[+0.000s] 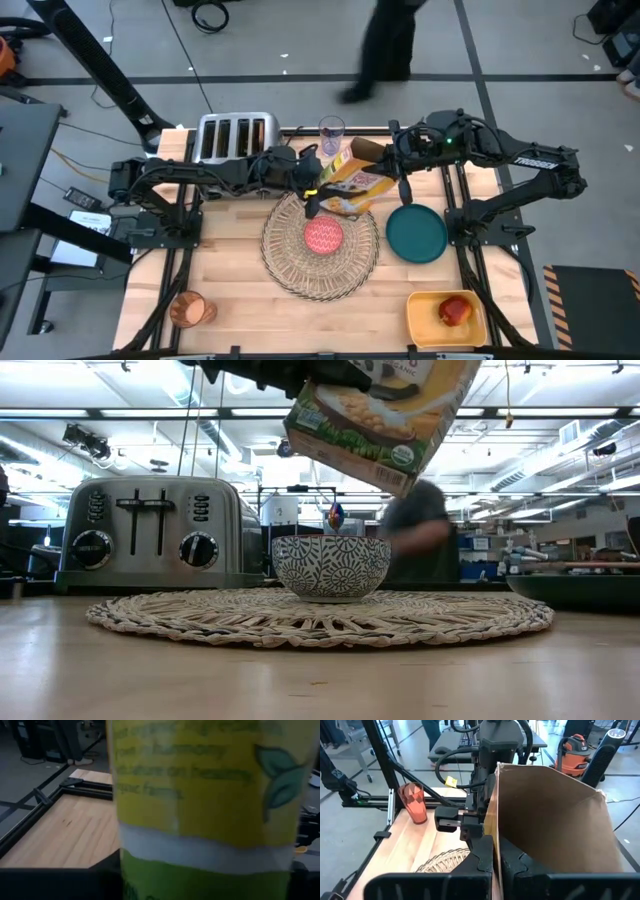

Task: Arrange a breakfast setting
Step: Pour the cereal into the red bowl

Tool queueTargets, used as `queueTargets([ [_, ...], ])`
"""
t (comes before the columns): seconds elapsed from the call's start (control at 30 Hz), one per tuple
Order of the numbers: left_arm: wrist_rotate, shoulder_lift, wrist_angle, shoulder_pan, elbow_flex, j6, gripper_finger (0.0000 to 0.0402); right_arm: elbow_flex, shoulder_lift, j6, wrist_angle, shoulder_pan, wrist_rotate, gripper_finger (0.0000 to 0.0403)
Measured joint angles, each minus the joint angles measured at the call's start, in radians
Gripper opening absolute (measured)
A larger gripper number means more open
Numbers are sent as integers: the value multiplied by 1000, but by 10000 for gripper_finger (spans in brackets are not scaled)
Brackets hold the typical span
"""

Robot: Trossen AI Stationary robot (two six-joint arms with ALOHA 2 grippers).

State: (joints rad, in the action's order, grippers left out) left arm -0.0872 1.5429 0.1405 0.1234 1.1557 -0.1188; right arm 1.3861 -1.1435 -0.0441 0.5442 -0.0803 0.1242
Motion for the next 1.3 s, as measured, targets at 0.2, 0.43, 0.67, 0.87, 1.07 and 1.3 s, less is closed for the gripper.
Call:
queueTargets([
  [0.2, 3, 0, 2, 1, 0, 0, 106, 0, 0, 49, -5, 0, -50, 51],
  [0.43, 5, -29, -8, 3, 3, -5, 97, 0, 37, 42, -162, 0, -66, 133],
  [0.67, 20, -124, -71, 14, 51, -1, 96, 2, 192, -72, -379, -2, -208, 218],
  [0.87, 59, -251, -49, 24, 74, -2, 96, -37, 293, -47, -281, -9, -319, 259],
  [1.07, 90, -348, 37, 31, 99, -4, 96, -253, 319, 80, -357, -11, -315, 260],
  [1.3, 92, -393, 222, 31, 99, -8, 95, -548, 200, 142, -942, 1, -254, 275],
])
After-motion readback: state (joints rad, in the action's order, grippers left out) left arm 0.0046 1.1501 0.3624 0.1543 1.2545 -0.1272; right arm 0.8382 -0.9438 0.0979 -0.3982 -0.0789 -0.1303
